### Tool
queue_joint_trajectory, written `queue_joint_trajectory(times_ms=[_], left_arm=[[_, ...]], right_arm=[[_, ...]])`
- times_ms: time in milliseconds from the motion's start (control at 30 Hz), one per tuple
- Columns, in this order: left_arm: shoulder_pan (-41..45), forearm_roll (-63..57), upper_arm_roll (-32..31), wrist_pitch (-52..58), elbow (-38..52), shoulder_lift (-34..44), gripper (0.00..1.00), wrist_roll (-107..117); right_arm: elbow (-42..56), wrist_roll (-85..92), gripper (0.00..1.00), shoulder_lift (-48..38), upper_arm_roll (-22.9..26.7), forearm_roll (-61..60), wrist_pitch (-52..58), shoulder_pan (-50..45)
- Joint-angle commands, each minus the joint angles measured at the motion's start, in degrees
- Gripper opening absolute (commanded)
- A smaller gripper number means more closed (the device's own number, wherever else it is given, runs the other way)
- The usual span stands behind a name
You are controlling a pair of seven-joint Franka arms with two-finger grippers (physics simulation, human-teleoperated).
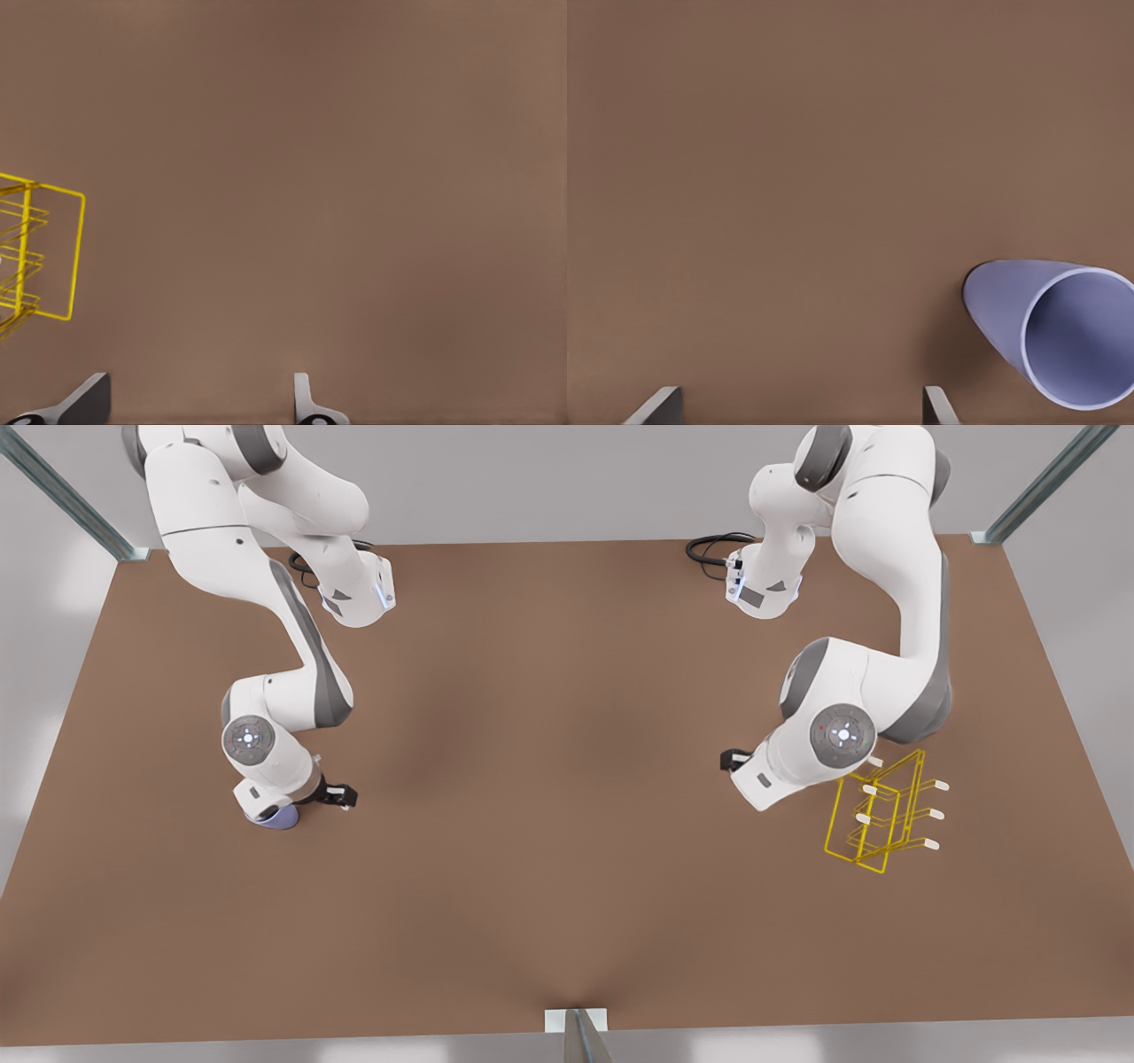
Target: Place the cup on the cup holder
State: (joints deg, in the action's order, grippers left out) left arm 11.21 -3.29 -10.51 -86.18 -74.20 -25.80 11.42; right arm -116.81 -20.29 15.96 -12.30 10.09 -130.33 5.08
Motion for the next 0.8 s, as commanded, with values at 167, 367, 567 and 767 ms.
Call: queue_joint_trajectory(times_ms=[167, 367, 567, 767], left_arm=[[0.0, 0.3, -0.4, 1.0, -0.1, -0.7, 1.0, 2.2], [-0.1, 0.3, -0.4, 0.9, -0.2, -1.3, 1.0, 2.0], [0.0, 0.3, -0.4, 0.9, -0.1, -1.4, 1.0, 2.2], [-0.3, 0.0, -0.4, 0.2, -0.2, -1.6, 1.0, 2.1]], right_arm=[[-4.1, -4.1, 1.0, -0.6, -0.1, 0.3, -4.3, 1.2], [-9.3, -2.9, 1.0, -4.8, -0.3, 2.1, -5.3, 3.9], [-9.2, 3.0, 1.0, -2.3, -10.6, 8.4, -8.5, 19.3], [-9.3, 4.8, 1.0, -1.5, -12.7, 9.9, -8.6, 22.5]])
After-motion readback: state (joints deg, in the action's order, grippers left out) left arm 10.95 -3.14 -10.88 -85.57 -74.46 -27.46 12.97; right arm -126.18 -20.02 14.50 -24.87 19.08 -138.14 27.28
